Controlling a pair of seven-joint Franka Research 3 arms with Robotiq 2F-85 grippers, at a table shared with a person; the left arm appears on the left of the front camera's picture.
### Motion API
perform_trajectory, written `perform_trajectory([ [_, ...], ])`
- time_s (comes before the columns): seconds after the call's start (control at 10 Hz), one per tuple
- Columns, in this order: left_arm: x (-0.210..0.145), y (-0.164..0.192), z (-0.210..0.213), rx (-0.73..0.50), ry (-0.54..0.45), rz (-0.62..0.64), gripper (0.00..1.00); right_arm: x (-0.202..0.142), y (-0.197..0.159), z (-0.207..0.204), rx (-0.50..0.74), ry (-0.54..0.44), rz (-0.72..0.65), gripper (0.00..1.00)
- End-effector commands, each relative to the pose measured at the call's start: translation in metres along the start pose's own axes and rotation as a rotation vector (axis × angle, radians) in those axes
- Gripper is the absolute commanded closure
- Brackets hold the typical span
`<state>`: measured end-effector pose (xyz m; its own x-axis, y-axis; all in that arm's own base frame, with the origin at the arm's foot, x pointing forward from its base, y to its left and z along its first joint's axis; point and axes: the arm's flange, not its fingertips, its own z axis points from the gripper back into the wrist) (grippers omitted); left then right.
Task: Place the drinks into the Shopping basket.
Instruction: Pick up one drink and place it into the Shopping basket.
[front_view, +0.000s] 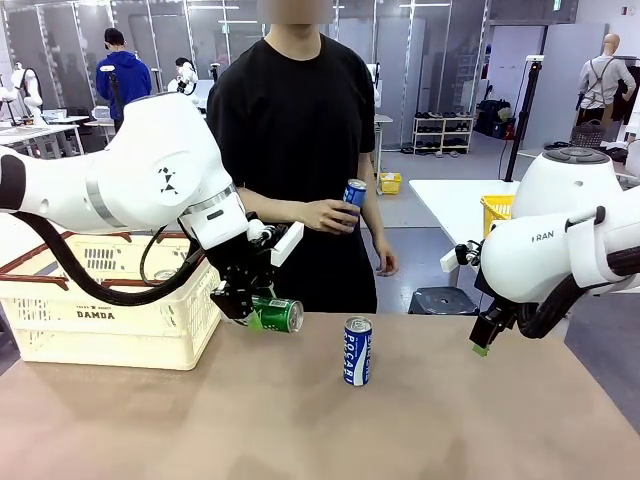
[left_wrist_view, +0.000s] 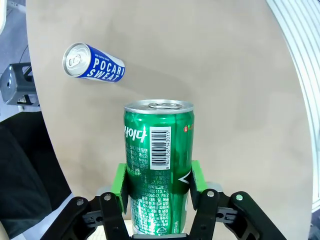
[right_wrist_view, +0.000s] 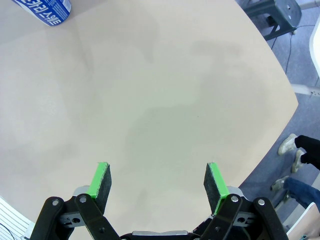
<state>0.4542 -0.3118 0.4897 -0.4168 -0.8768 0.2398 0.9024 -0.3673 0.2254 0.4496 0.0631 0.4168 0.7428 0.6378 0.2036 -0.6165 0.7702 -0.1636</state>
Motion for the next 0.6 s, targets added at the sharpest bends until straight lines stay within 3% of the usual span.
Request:
perform_trajectory([
  [0.0,0.001,0.001,0.005,0.010,0.002,0.001,0.91,0.000,0.000,0.000,0.000,0.000,-0.001,0.07],
  [0.1,0.001,0.001,0.005,0.010,0.002,0.001,0.91,0.000,0.000,0.000,0.000,0.000,-0.001,0.07],
  [0.2,0.000,0.000,0.000,0.000,0.000,0.000,0.42,0.000,0.000,0.000,0.000,0.000,-0.001,0.07],
  [0.3,-0.015,0.014,0.000,-0.003,-0.002,0.002,0.42,0.000,0.000,0.000,0.000,0.000,-0.001,0.07],
  [0.5,-0.056,0.032,0.034,0.080,0.100,0.053,0.42,0.000,0.000,0.000,0.000,0.000,-0.001,0.07],
])
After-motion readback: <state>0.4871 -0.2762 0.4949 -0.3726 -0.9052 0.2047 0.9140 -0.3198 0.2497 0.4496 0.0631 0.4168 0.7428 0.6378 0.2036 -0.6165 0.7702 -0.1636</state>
